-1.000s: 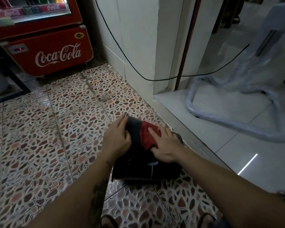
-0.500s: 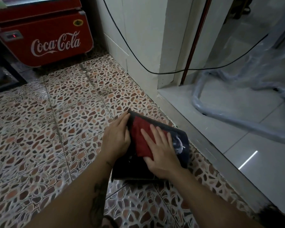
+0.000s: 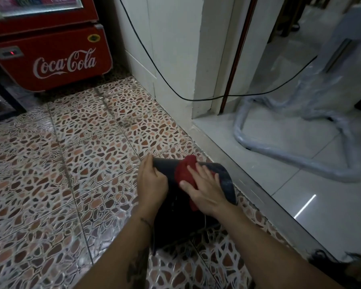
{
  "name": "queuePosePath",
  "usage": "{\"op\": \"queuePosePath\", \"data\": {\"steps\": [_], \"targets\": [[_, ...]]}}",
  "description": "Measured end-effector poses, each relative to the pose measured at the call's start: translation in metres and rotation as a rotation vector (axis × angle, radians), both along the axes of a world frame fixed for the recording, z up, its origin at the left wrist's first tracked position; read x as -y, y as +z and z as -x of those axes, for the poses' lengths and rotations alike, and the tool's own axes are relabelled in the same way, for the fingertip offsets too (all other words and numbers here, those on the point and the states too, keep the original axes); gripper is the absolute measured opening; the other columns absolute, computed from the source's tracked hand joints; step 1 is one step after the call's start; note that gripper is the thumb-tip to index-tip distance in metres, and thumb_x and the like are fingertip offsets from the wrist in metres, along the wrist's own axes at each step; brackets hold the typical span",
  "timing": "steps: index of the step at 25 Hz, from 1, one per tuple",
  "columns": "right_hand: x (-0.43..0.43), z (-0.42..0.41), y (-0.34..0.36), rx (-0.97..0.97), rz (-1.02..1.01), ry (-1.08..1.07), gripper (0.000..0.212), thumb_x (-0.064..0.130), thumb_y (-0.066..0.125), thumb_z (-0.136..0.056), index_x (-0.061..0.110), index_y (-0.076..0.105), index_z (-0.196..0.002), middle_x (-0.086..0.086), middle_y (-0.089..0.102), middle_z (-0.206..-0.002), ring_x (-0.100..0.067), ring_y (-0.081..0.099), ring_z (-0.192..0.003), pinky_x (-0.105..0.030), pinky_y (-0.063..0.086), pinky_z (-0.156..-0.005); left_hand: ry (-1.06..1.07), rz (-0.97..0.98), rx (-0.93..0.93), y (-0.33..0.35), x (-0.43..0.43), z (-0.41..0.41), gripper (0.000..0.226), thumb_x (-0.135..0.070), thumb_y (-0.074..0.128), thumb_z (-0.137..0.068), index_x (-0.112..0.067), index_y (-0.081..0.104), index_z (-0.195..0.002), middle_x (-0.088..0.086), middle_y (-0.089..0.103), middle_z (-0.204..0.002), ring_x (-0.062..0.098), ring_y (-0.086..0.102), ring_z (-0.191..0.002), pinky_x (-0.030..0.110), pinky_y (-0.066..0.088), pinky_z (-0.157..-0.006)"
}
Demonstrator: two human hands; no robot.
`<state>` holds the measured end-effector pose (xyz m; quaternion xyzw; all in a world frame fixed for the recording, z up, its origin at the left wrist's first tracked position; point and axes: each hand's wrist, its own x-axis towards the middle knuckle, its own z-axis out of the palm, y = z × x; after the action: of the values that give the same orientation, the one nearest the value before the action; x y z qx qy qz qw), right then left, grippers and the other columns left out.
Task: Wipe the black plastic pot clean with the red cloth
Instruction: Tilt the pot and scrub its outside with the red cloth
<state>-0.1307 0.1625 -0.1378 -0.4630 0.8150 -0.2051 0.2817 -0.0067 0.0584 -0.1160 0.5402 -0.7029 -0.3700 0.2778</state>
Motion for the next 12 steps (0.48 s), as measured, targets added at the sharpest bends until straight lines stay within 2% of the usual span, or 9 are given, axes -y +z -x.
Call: {"op": "queuePosePath", "data": {"steps": [2,3,5,8,10,12], "targets": [[0.000,-0.005,0.002,0.140,0.085,-0.022,0.091,0.079,0.025,-0.081,0.030,0.033,-0.158,0.001,0.015,-0.172,-0.014,-0.001,-0.157,-0.044,-0.015,-0.122,0.029,0.044,-0.012,0.000,0.004,-0.005,0.050,-0.006,0.042,-0.094,-0.010,0.050,-0.142,0.007,0.049,-0.148,0.023,0.041,-0.137,0.043,0.030,-0.116],[-0.001,-0.004,0.001,0.145,0.107,-0.052,0.084,0.073,0.028,-0.085,0.028,0.035,-0.156,0.000,0.021,-0.170,-0.013,0.001,-0.157,-0.043,-0.013,-0.123,0.030,0.077,-0.012,-0.001,0.003,-0.007,0.049,-0.005,0.044,-0.091,-0.010,0.054,-0.139,0.006,0.052,-0.145,0.023,0.044,-0.135,0.043,0.033,-0.114],[-0.002,-0.006,-0.007,0.000,0.106,-0.068,0.071,0.059,0.029,-0.092,0.023,0.031,-0.153,-0.003,0.025,-0.169,-0.017,0.003,-0.157,-0.045,-0.009,-0.125,-0.031,0.162,0.048,-0.002,0.000,-0.007,0.049,-0.005,0.048,-0.087,-0.009,0.059,-0.134,0.004,0.053,-0.144,0.020,0.044,-0.135,0.040,0.032,-0.115],[0.008,0.005,-0.018,-0.161,0.030,-0.094,0.068,0.049,0.016,-0.095,0.028,0.027,-0.159,-0.004,0.019,-0.170,-0.022,0.007,-0.157,-0.050,-0.004,-0.125,-0.131,0.211,0.190,-0.004,0.002,-0.006,0.049,-0.010,0.048,-0.088,-0.009,0.056,-0.136,0.003,0.045,-0.151,0.019,0.035,-0.141,0.040,0.029,-0.117],[0.017,0.034,-0.023,-0.219,-0.040,-0.127,0.063,0.043,0.015,-0.099,0.028,0.031,-0.158,-0.006,0.030,-0.166,-0.026,0.021,-0.153,-0.052,0.009,-0.124,-0.164,0.208,0.264,-0.004,0.007,-0.006,0.047,-0.014,0.047,-0.090,-0.009,0.055,-0.136,0.003,0.038,-0.155,0.020,0.030,-0.144,0.044,0.028,-0.117],[0.022,0.070,-0.026,-0.188,-0.142,-0.182,0.052,0.037,0.022,-0.104,0.023,0.044,-0.149,-0.011,0.046,-0.156,-0.031,0.040,-0.142,-0.050,0.025,-0.119,-0.177,0.212,0.304,-0.006,0.007,-0.005,0.046,-0.017,0.046,-0.090,-0.010,0.056,-0.134,0.004,0.033,-0.158,0.021,0.025,-0.146,0.046,0.026,-0.117]]}}
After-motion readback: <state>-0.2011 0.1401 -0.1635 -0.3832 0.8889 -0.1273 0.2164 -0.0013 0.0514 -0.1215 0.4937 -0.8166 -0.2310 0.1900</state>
